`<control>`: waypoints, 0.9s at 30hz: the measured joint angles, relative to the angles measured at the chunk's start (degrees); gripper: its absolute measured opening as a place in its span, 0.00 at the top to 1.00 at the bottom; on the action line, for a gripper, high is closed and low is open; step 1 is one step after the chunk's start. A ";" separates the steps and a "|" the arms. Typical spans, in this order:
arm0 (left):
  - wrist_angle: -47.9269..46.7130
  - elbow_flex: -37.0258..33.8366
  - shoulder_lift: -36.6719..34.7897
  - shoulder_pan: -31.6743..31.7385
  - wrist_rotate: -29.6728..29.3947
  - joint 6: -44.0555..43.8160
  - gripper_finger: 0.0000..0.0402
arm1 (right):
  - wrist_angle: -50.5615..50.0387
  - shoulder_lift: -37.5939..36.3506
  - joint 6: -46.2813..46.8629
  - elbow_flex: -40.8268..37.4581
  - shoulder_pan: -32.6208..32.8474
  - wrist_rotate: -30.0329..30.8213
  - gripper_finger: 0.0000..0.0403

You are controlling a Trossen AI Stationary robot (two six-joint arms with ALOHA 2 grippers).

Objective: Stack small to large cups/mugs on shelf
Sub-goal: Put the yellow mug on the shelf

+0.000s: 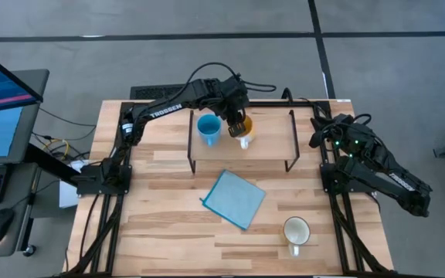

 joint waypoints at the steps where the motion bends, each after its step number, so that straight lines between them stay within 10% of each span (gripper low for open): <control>1: 0.04 0.00 0.00 0.01 0.08 0.00 0.94 | 0.00 0.00 0.00 0.00 0.00 0.00 0.67; 27: 1.28 0.00 0.00 0.39 0.44 0.03 0.66 | 0.00 0.00 -0.02 0.00 0.00 0.02 0.67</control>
